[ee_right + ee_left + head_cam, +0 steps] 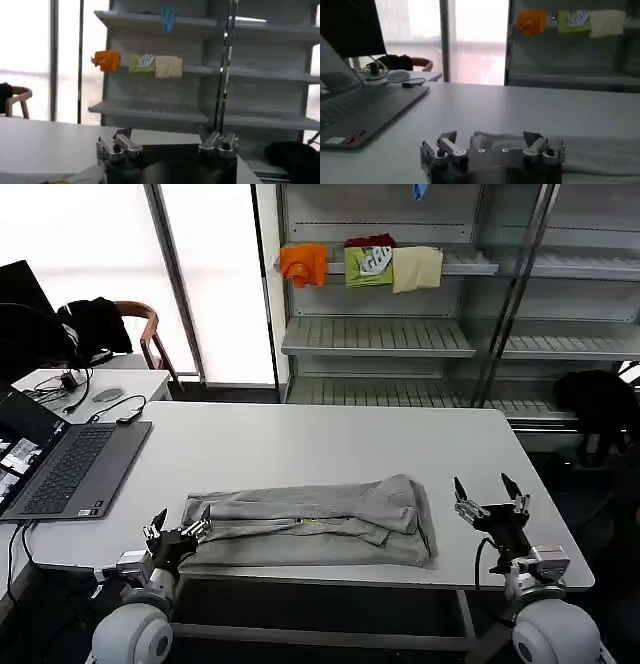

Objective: Fold and organize the clothes.

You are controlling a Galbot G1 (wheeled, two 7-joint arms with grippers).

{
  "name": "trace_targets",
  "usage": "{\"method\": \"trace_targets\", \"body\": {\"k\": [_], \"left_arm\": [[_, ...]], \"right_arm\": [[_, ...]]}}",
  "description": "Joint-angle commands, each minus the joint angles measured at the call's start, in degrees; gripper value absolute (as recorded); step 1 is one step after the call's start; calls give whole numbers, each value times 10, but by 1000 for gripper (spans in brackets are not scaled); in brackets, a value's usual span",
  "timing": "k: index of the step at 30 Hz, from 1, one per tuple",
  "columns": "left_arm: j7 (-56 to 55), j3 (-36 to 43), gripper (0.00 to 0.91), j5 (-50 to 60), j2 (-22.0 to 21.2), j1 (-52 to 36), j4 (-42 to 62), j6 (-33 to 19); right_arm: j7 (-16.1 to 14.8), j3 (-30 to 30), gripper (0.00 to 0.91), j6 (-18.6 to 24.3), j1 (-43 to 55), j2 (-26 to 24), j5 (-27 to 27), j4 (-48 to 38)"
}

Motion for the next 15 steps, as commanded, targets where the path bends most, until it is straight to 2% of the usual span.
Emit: {"method": "trace_targets", "body": {"k": [1,15], "left_arm": [[-20,1,907,9,-58,-10,52,-34],[-29,2,887,-64,-62,-30,80,-34]], "right_arm": [[-22,42,907,54,-35,-2,-7,-3],[-21,44,907,47,-33,2,-6,-1]]}}
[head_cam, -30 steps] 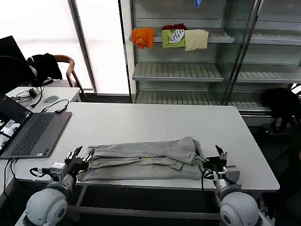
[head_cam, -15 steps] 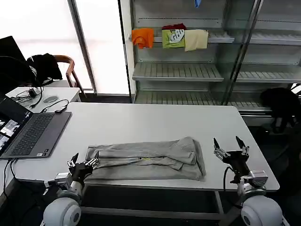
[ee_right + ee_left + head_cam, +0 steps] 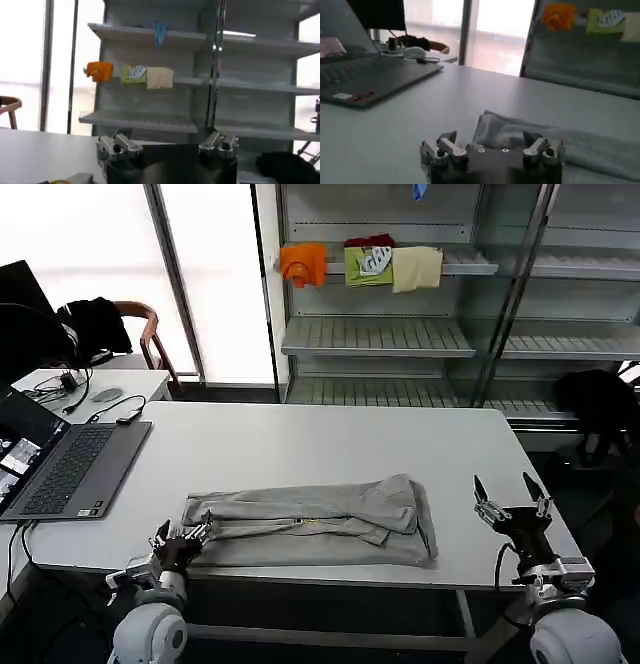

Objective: Fold and organize the clothes.

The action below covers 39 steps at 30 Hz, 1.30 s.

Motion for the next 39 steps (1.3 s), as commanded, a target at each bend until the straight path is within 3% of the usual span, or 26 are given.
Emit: {"method": "trace_targets", "body": {"k": [1,3,31,35,39], "left_arm": [[-5,3,202,-39,-14,-6,22,-8],[-4,5,20,-39,-15,-6,21,-8],[-5,11,0,-65,-4,-18,5,9],[-9,-3,0,-84,14,-25,-8,10],[-12,-28,0,-108,59,-39,-15,18]], "right_arm": [[-6,11,907,13,-9,0,-2,-1],[-6,10,907,12,-9,1,-2,0],[-5,2,907,11,-3,8,-5,0],[-5,1,907,11,-2,8,-7,1],[-4,2,907,10,-1,9,-8,3]]}}
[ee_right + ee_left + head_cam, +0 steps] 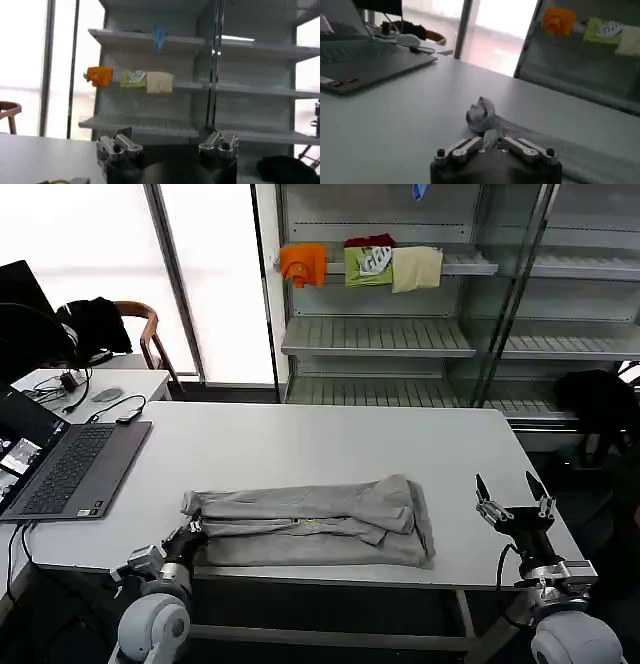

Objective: Fold and organize the clothes.

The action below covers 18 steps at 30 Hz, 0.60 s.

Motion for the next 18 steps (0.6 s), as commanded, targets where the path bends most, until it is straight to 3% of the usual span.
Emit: {"method": "trace_targets", "body": {"k": [1,11,14,18], "left_arm": [[-4,-37,0,-44,64,-17,-12,8],[3,-161,0,-135,234,-32,54,13],[5,-185,0,-151,255,-43,51,21],[3,-164,0,-153,245,-59,-15,35]], "right_arm": [[0,0,907,0,1,0,-1,1],[1,2,907,0,1,0,-1,5],[1,-3,907,-1,7,2,-2,5],[2,-9,907,-8,16,8,-7,5]]}}
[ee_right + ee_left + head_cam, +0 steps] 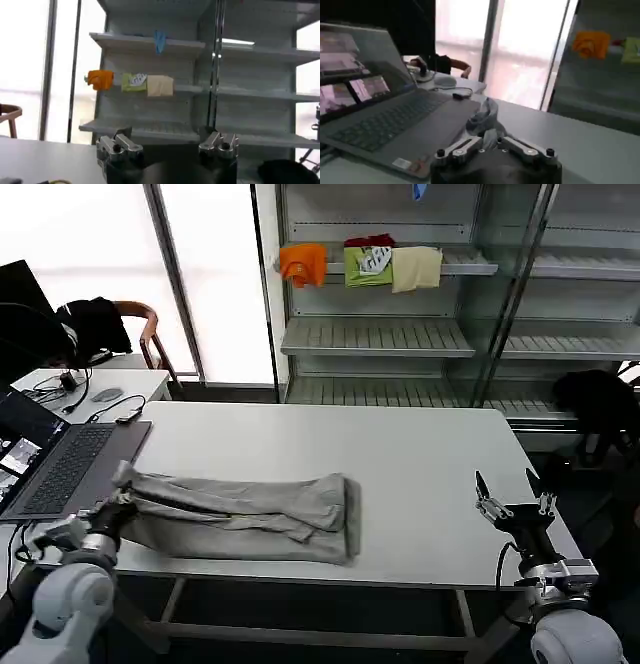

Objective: Fold and organize the clothes.

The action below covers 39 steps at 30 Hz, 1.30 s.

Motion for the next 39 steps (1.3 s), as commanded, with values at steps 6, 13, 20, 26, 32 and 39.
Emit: {"method": "trace_targets", "body": {"k": [6,13,20,26,32,39], "left_arm": [[-3,56,0,-6,19,-62,-129,44],[-5,239,0,113,-70,-73,-136,41],[-6,337,0,184,-118,-81,-110,34],[-8,381,0,205,-145,-98,-83,34],[-9,407,0,225,-159,-97,-49,28],[-13,415,0,233,-172,-121,-15,24]], "right_arm": [[1,-2,907,-6,7,2,-2,3],[2,-1,907,-6,4,6,-3,1],[1,-2,907,-8,11,5,-5,-6],[1,-10,907,-14,18,8,-10,-8],[2,-11,907,-15,18,11,-13,-6],[2,-13,907,-14,18,11,-12,-7]]}}
